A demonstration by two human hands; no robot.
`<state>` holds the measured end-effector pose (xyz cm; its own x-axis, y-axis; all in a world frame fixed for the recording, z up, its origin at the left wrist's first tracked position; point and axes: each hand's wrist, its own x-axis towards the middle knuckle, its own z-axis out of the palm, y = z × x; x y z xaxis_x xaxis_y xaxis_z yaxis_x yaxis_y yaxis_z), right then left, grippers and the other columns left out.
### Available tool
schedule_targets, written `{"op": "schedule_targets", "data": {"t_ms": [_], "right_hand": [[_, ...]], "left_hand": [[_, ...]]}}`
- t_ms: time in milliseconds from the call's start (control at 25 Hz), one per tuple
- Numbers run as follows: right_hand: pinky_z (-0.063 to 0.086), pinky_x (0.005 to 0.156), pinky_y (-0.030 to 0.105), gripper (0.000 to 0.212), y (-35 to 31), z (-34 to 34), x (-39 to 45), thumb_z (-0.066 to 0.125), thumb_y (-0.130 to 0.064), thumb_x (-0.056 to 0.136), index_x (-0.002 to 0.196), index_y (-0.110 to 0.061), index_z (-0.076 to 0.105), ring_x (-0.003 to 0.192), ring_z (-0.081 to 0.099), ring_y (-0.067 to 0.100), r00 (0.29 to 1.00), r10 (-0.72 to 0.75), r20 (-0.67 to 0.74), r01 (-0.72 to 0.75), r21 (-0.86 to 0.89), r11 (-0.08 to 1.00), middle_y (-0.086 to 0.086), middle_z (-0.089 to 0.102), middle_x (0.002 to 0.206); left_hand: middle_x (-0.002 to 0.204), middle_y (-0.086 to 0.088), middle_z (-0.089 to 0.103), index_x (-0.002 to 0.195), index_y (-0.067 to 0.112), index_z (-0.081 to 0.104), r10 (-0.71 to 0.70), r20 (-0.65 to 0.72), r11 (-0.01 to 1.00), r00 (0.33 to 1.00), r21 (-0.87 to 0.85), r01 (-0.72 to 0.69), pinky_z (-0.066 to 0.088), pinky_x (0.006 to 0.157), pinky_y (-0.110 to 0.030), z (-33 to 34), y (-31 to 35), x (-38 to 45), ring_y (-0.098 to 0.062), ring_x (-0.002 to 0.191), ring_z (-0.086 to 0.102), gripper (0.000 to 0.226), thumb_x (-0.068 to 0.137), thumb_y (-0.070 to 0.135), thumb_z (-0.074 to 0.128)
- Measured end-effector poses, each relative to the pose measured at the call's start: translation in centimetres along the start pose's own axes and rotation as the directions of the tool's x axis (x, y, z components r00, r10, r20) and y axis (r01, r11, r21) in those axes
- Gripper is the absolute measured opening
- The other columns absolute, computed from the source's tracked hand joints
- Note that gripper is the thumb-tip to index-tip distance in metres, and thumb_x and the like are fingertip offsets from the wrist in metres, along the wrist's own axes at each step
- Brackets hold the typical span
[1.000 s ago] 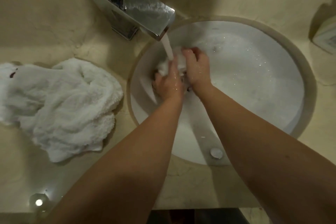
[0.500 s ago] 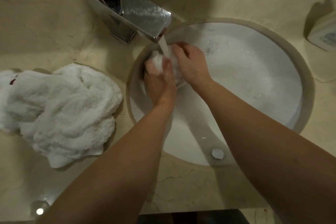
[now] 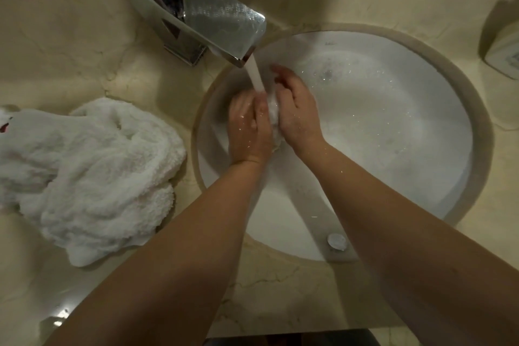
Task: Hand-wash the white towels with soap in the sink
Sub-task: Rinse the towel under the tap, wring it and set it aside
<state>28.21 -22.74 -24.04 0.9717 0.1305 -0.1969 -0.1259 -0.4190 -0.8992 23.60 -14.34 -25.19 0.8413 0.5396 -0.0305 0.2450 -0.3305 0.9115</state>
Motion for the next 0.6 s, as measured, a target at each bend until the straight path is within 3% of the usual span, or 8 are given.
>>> {"op": "schedule_targets", "data": {"t_ms": [80, 160, 240, 320, 400, 480, 600], "right_hand": [[0.044, 0.084, 0.02, 0.042, 0.8, 0.5, -0.6, 0.038, -0.027, 0.09, 0.109, -0.011, 0.071, 0.096, 0.057, 0.019, 1.0, -0.016, -0.015, 0.015, -0.068, 0.998, 0.004, 0.068, 0.106], [0.046, 0.08, 0.025, 0.043, 1.2, 0.6, -1.0, 0.037, -0.032, 0.085, 0.095, -0.01, 0.072, 0.088, 0.058, 0.02, 0.989, 0.109, -0.105, -0.107, 0.025, 0.994, 0.001, 0.067, 0.091], [0.048, 0.075, 0.034, 0.038, 1.4, 0.5, -0.8, 0.039, -0.042, 0.085, 0.081, -0.017, 0.067, 0.078, 0.058, 0.018, 0.969, 0.19, -0.16, -0.178, 0.087, 0.98, -0.003, 0.065, 0.078], [0.05, 0.074, 0.04, 0.047, 1.2, 0.6, -0.8, 0.042, -0.056, 0.085, 0.078, -0.015, 0.062, 0.076, 0.061, 0.019, 0.971, 0.197, -0.135, -0.189, 0.065, 0.98, -0.001, 0.065, 0.075], [0.052, 0.079, 0.043, 0.061, 1.0, 0.9, -1.1, 0.044, -0.065, 0.081, 0.091, -0.008, 0.064, 0.083, 0.065, 0.022, 0.976, 0.187, -0.115, -0.183, 0.045, 0.982, 0.005, 0.068, 0.084], [0.052, 0.082, 0.038, 0.067, 1.3, 1.1, -1.1, 0.042, -0.068, 0.08, 0.104, -0.009, 0.064, 0.089, 0.066, 0.02, 0.971, 0.208, -0.119, -0.202, 0.064, 0.977, 0.004, 0.07, 0.093], [0.047, 0.076, 0.025, 0.048, 1.7, 1.3, -0.5, 0.04, -0.061, 0.086, 0.1, -0.021, 0.064, 0.079, 0.06, -0.003, 0.97, 0.224, -0.096, -0.224, 0.012, 0.974, -0.009, 0.066, 0.091]], "left_hand": [[0.107, -0.011, 0.069, 0.107, 0.002, 0.071, -0.017, -0.124, 0.997, 0.992, 0.07, 0.026, 0.045, 0.093, -0.026, 0.1, -0.3, 0.0, -0.028, 0.102, 0.062, 0.049, 0.089, 0.043, 0.05], [0.111, -0.013, 0.069, 0.104, 0.006, 0.073, -0.12, -0.154, 0.983, 0.981, 0.12, 0.14, 0.037, 0.096, -0.019, 0.7, -0.5, -0.5, -0.03, 0.108, 0.06, 0.055, 0.084, 0.052, 0.052], [0.124, -0.009, 0.065, 0.117, 0.013, 0.07, -0.275, -0.084, 0.96, 0.958, 0.035, 0.279, 0.038, 0.107, -0.028, 1.3, 0.0, -1.1, -0.026, 0.119, 0.055, 0.065, 0.083, 0.063, 0.047], [0.135, -0.005, 0.059, 0.131, 0.018, 0.061, -0.343, -0.003, 0.938, 0.939, -0.056, 0.342, 0.039, 0.111, -0.04, 1.7, 0.1, -1.4, -0.023, 0.127, 0.051, 0.073, 0.082, 0.069, 0.042], [0.139, -0.007, 0.056, 0.136, 0.015, 0.057, -0.295, 0.032, 0.954, 0.955, -0.042, 0.296, 0.037, 0.113, -0.041, 1.9, -0.5, -1.3, -0.024, 0.131, 0.049, 0.08, 0.085, 0.072, 0.037], [0.134, -0.011, 0.06, 0.133, 0.009, 0.06, -0.203, 0.053, 0.979, 0.978, -0.01, 0.203, 0.04, 0.11, -0.046, 2.2, -1.3, -1.1, -0.027, 0.129, 0.053, 0.089, 0.088, 0.079, 0.029], [0.13, -0.015, 0.063, 0.126, 0.003, 0.065, -0.076, 0.066, 0.99, 0.995, 0.127, 0.067, 0.032, 0.115, -0.04, 2.9, -2.0, -0.8, -0.029, 0.126, 0.052, 0.092, 0.092, 0.077, 0.023]]}}
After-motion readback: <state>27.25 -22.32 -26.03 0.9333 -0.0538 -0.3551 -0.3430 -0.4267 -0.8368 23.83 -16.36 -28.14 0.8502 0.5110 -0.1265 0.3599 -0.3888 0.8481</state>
